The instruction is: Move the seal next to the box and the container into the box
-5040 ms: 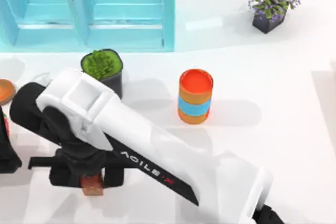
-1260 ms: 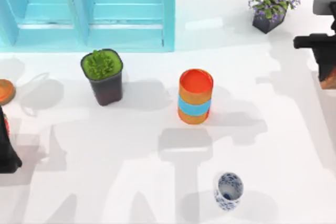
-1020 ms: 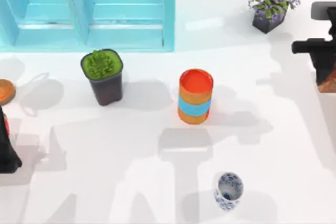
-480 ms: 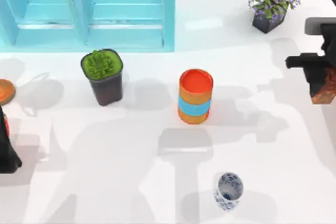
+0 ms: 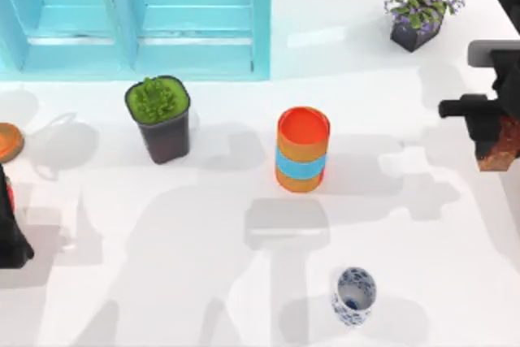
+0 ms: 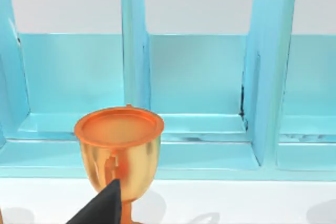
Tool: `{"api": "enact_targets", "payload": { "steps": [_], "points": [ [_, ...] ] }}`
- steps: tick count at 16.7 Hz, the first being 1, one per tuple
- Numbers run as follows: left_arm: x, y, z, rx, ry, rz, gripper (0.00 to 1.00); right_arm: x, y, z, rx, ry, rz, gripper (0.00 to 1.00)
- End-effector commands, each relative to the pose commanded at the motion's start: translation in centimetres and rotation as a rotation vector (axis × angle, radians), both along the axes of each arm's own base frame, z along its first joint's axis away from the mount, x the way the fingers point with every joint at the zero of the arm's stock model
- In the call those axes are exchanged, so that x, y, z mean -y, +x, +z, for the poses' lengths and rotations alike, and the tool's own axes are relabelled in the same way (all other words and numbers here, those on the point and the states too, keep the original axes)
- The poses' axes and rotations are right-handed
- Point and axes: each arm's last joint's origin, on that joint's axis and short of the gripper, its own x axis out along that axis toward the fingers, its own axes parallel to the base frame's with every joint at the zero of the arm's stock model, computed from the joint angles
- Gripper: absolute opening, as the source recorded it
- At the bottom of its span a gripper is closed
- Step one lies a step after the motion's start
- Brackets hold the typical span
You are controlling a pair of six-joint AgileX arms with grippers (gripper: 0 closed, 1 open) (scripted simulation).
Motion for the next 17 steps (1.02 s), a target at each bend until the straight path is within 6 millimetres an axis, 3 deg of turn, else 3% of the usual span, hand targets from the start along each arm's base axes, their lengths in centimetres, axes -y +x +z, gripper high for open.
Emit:
{"api": "enact_targets", "payload": {
  "steps": [13, 17],
  "points": [
    [0.00, 0.00, 0.00, 0.000, 0.000, 0.000, 1.00, 0.00, 0.00, 0.00, 0.000, 0.000, 0.000, 0.98],
    [0.00, 0.00, 0.00, 0.000, 0.000, 0.000, 1.00, 0.00, 0.00, 0.00, 0.000, 0.000, 0.000, 1.00]
  ]
}}
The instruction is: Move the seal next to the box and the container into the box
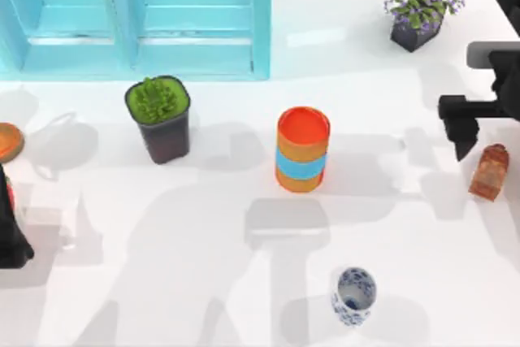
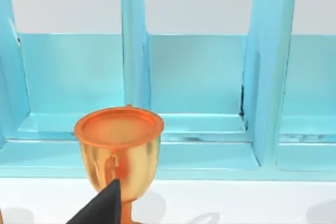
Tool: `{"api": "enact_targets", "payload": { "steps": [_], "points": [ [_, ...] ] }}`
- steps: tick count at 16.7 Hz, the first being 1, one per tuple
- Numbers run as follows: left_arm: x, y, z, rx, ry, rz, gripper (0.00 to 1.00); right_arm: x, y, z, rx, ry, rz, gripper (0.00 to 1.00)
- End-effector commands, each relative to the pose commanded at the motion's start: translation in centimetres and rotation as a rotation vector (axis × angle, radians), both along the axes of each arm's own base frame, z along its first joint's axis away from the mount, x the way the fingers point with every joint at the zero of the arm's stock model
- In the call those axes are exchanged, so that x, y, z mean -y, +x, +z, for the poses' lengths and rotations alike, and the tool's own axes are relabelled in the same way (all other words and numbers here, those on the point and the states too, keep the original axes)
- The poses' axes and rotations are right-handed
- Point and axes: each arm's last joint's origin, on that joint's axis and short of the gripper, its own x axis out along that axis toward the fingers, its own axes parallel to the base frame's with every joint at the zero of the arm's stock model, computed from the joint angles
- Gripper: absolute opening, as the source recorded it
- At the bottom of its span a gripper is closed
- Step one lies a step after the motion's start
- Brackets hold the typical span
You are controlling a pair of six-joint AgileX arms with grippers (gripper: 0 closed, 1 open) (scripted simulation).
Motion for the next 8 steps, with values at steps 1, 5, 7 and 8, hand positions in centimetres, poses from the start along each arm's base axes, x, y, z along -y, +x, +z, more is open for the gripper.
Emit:
{"api": "enact_targets", "payload": {
  "steps": [1, 5, 7, 8],
  "points": [
    [0.0, 0.0, 0.0, 0.000, 0.000, 0.000, 1.00, 0.0, 0.0, 0.0, 0.000, 0.000, 0.000, 1.00],
    [0.0, 0.0, 0.0, 0.000, 0.000, 0.000, 1.00, 0.0, 0.0, 0.0, 0.001, 0.000, 0.000, 1.00],
    [0.0, 0.0, 0.0, 0.000, 0.000, 0.000, 1.00, -0.1, 0.1, 0.5, 0.010, 0.006, 0.002, 1.00],
    [0.0, 0.0, 0.0, 0.000, 0.000, 0.000, 1.00, -0.2, 0.2, 1.2, 0.021, 0.013, 0.005, 1.00]
  ]
}}
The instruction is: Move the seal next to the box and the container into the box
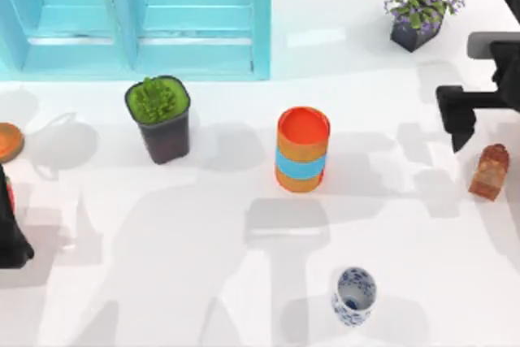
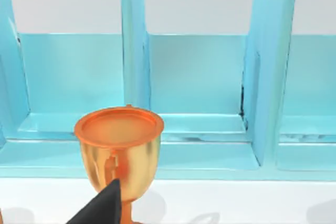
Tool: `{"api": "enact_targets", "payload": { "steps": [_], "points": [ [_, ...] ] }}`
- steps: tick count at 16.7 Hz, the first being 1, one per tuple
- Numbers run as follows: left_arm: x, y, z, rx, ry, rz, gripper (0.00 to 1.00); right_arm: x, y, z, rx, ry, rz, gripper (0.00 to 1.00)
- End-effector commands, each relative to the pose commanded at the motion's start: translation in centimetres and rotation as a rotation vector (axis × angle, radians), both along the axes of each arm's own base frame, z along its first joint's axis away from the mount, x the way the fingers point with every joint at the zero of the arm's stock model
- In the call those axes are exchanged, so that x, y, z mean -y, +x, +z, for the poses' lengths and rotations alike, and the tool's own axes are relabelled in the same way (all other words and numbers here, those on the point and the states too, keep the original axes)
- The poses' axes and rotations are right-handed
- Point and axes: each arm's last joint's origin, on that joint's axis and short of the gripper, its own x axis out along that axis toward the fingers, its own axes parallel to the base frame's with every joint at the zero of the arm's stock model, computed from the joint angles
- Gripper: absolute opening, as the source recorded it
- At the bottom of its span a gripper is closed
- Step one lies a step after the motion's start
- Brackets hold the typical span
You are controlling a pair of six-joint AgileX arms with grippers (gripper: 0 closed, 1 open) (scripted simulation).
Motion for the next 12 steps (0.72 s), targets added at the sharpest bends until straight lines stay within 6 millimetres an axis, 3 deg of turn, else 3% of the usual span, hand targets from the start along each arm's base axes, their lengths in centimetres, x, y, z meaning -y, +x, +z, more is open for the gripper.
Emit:
{"api": "enact_targets", "payload": {
  "steps": [8, 12],
  "points": [
    [0.0, 0.0, 0.0, 0.000, 0.000, 0.000, 1.00, 0.1, 0.0, 6.7, -0.018, -0.016, -0.002, 1.00],
    [0.0, 0.0, 0.0, 0.000, 0.000, 0.000, 1.00, 0.3, -0.2, 8.8, -0.021, -0.013, -0.005, 1.00]
  ]
}}
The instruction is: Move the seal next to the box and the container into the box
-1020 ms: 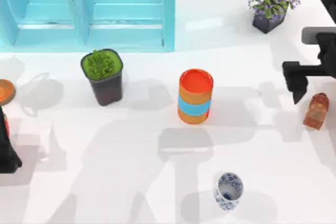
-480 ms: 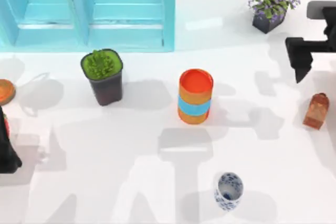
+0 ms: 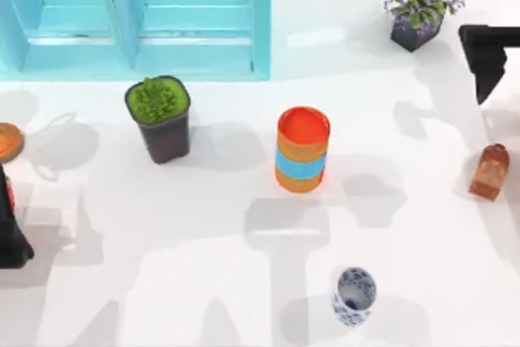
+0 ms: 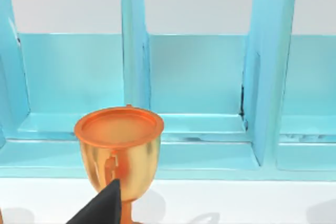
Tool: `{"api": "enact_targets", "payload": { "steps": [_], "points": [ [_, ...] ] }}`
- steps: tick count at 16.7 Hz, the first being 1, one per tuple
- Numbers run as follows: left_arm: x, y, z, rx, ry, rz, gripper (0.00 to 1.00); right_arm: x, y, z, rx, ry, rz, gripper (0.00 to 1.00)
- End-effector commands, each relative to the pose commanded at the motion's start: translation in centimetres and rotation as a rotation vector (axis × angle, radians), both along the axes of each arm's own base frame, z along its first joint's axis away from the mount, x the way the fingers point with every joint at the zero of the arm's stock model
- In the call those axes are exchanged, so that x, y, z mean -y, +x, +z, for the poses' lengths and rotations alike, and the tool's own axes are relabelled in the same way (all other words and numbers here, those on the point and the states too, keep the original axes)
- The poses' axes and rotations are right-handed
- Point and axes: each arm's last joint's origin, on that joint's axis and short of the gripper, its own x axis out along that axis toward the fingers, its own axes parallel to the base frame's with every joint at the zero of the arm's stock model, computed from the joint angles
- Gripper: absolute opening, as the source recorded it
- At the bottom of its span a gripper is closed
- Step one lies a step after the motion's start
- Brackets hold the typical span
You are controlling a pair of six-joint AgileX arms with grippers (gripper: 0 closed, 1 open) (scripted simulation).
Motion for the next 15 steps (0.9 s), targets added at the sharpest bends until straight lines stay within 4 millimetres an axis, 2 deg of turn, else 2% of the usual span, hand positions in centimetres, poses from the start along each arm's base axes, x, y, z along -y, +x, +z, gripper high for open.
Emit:
{"api": "enact_targets", "payload": {
  "steps": [5, 7, 9, 11, 15],
  "points": [
    [0.0, 0.0, 0.0, 0.000, 0.000, 0.000, 1.00, -0.2, 0.0, -0.1, -0.001, 0.000, 0.004, 1.00],
    [0.0, 0.0, 0.0, 0.000, 0.000, 0.000, 1.00, -1.5, -0.5, -0.4, -0.002, 0.000, 0.004, 1.00],
    [0.0, 0.0, 0.0, 0.000, 0.000, 0.000, 1.00, -4.0, -1.8, -1.0, -0.004, 0.000, 0.005, 1.00],
    [0.0, 0.0, 0.0, 0.000, 0.000, 0.000, 1.00, -7.2, -3.8, -1.9, -0.008, -0.002, 0.004, 1.00],
    [0.0, 0.0, 0.0, 0.000, 0.000, 0.000, 1.00, -13.1, -9.8, -4.3, -0.025, -0.018, -0.009, 1.00]
  ]
}}
